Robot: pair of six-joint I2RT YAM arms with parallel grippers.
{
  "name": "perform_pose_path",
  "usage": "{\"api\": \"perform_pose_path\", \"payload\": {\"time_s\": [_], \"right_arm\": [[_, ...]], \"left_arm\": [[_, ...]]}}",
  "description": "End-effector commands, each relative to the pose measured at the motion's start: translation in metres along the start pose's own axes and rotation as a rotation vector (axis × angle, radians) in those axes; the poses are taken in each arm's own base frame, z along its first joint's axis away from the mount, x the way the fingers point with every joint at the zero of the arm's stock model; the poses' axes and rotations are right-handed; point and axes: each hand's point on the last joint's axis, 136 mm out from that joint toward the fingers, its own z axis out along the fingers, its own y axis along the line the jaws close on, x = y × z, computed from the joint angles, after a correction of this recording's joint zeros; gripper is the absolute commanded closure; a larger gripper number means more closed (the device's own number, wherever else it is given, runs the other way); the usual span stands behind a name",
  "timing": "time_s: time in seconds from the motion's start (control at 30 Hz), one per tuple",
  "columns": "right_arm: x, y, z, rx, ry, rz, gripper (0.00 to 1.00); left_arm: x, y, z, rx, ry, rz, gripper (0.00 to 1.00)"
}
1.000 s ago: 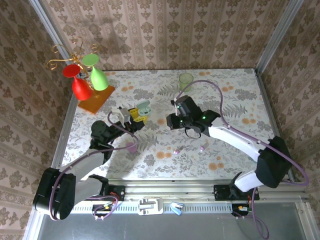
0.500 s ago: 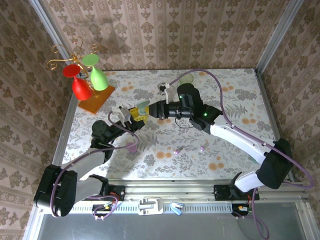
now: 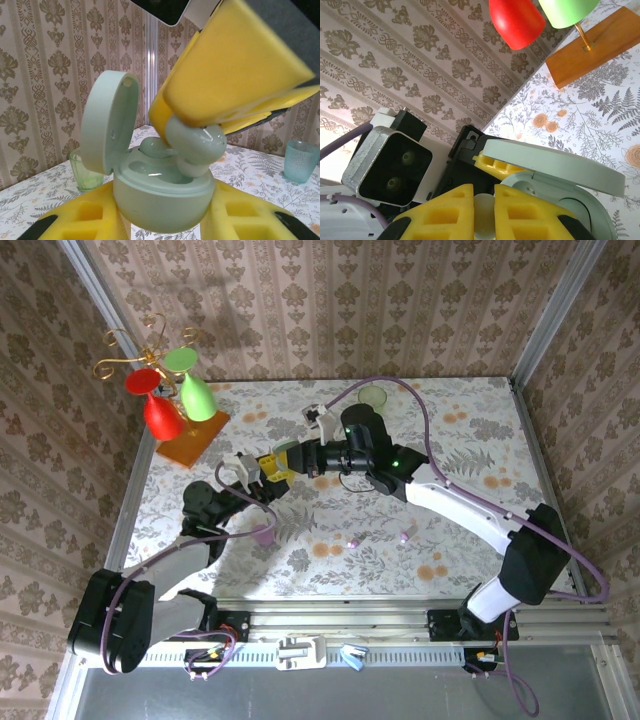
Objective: Insert the wireless bluetooth earbuds into the charging case
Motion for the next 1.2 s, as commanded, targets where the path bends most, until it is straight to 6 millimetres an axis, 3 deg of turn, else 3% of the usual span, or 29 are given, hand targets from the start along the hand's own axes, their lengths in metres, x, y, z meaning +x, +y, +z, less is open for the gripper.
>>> {"api": "perform_pose_path", "payload": {"time_s": [0.0, 0.43, 0.67, 1.17], "right_arm": [[-0.013, 0.007, 0.004, -0.013, -0.037, -0.013, 0.88], [-0.004, -0.022, 0.008, 0.096, -0.046, 0.022, 0.86], [-0.002, -0.025, 0.006, 0.109, -0.052, 0.046, 0.75], [-0.007, -0.021, -0.008, 0.144, -0.069, 0.008, 0.71]], "left_arm": [[-0.015, -0.001, 0.003, 0.017, -0.05, 0.013, 0.78], [-0.016, -0.004, 0.002, 0.021, -0.058, 0.012, 0.78], [-0.016, -0.003, 0.002, 0.018, -0.06, 0.015, 0.78], [-0.014, -0.003, 0.003, 0.016, -0.052, 0.013, 0.78]]}}
